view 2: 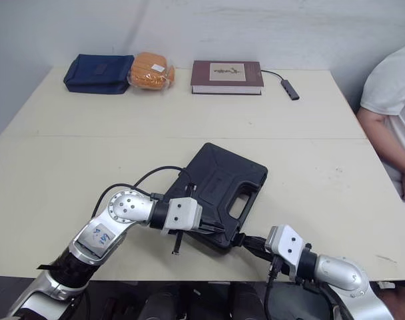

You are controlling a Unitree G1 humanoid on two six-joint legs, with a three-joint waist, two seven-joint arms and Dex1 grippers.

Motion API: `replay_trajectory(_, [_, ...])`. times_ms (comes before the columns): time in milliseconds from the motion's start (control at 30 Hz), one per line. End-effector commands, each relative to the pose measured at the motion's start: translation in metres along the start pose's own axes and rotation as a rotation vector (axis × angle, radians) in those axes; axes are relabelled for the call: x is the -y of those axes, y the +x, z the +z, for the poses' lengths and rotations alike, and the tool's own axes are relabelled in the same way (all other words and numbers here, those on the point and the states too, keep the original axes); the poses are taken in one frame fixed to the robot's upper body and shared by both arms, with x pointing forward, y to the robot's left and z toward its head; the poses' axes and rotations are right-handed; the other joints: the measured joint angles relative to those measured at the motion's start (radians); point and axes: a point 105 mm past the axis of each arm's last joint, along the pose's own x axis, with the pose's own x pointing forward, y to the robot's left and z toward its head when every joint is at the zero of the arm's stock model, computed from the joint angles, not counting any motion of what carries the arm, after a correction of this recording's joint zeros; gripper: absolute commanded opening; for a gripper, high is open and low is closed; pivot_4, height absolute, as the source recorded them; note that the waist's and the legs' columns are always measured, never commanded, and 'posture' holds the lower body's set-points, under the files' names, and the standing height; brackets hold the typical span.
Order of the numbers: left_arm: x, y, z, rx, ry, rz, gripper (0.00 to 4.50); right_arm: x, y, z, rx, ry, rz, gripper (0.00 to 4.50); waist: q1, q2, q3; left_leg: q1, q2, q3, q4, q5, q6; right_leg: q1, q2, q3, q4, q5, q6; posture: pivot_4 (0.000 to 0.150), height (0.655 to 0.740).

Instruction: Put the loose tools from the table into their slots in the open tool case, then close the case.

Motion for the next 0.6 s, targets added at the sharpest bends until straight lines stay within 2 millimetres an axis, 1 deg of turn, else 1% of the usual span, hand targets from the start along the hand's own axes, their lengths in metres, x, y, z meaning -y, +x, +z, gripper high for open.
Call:
replay_trajectory(33, [0.021, 0.004, -0.05, -0.186, -0.163, -0.064, 0.09, -0.009, 0.002, 0.027, 0.087, -0.033, 0.06, 0.0, 0.0, 0.0, -0.001, 0.0, 0.0, 0.0, 0.0, 0.0, 0.0, 0.0, 0.0, 0.0, 0.0, 0.0, 0.0, 0.15, 0.74])
replay_trajectory(200, [0.022, 0.004, -0.053, -0.19, -0.17, -0.067, 0.09, -0.013, 0.004, 0.04, 0.102, -0.008, 0.109, 0.0, -0.004, -0.002, -0.004, 0.001, 0.001, 0.0, 0.0, 0.0, 0.0, 0.0, 0.0, 0.0, 0.001, 0.0, -0.001, 0.15, 0.74])
replay_trajectory(300, [0.022, 0.004, -0.053, -0.192, -0.174, -0.065, 0.09, -0.016, 0.005, 0.04, 0.091, 0.006, 0.127, 0.0, -0.008, -0.002, -0.005, 0.002, 0.001, 0.0, 0.0, 0.0, 0.0, 0.001, 0.0, 0.0, 0.002, -0.001, -0.002, 0.15, 0.74])
replay_trajectory(600, [0.023, 0.002, -0.057, -0.206, -0.18, -0.063, 0.09, -0.011, 0.009, 0.034, 0.083, -0.009, 0.104, 0.0, -0.01, -0.003, -0.007, 0.002, 0.001, 0.0, 0.0, 0.0, 0.0, 0.001, 0.0, 0.0, 0.001, -0.001, -0.002, 0.15, 0.74])
